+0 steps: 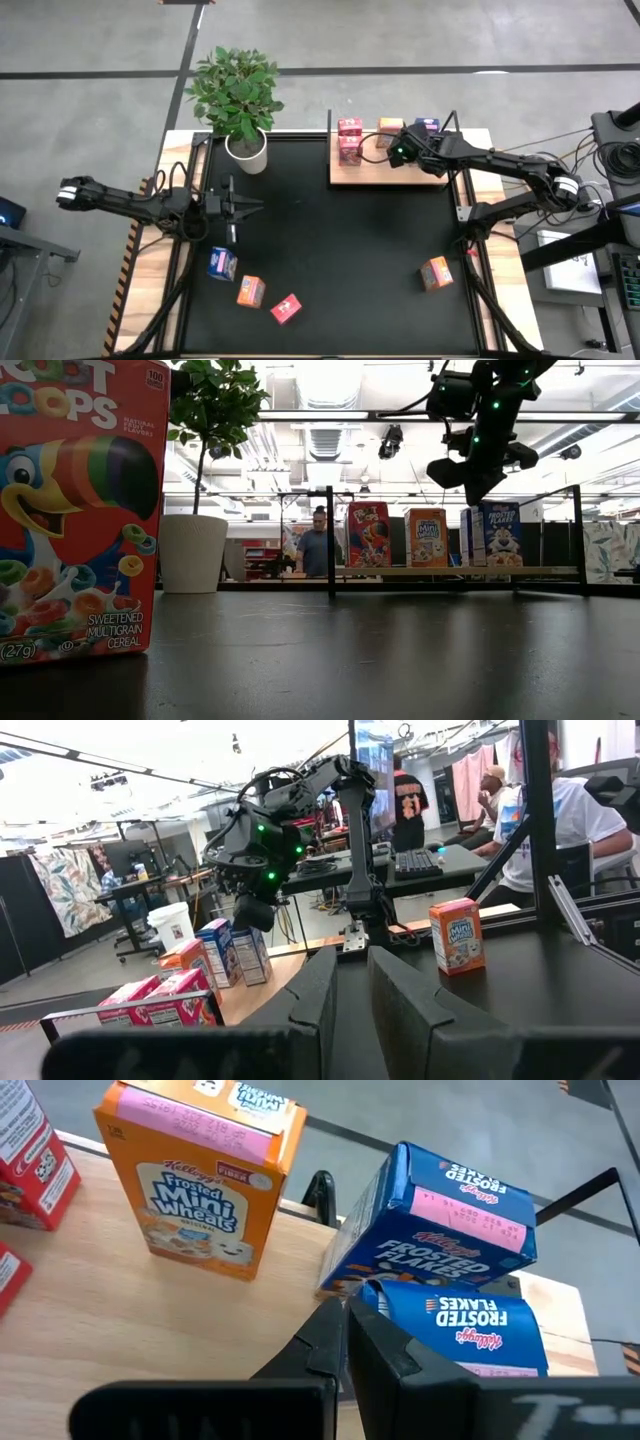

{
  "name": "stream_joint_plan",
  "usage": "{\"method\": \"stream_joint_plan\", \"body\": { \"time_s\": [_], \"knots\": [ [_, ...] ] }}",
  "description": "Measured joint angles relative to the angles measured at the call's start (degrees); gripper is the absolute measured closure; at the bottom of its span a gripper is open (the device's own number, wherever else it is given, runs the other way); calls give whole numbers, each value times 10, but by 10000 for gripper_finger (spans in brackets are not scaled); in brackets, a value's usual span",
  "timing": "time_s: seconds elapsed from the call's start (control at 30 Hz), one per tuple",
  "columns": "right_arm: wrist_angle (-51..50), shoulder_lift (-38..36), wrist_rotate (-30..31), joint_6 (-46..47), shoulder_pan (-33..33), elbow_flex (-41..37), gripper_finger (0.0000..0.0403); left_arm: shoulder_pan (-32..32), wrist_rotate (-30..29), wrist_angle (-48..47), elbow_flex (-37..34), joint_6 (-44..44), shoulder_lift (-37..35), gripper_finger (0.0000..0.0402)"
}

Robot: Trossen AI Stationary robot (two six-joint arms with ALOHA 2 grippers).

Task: Stack cereal on shelf
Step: Put the top blue cereal box on the shelf aligned with the other blue cereal box

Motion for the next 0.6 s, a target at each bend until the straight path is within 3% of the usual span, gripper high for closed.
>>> {"method": "stream_joint_plan", "body": {
  "time_s": [0.13, 0.33, 0.5, 0.6],
  "knots": [
    [-1, -1, -10, 0, 0, 2, 394, 0, 0, 0, 0, 0, 0, 357],
    [-18, -11, -85, -4, 5, 48, 394, 0, 0, 0, 0, 0, 0, 357],
    [-121, -11, -208, 26, 5, 94, 394, 0, 0, -1, 0, 0, 0, 357],
    [-194, -10, -225, 60, 6, 99, 394, 0, 0, -6, 0, 0, 0, 357]
  ]
}}
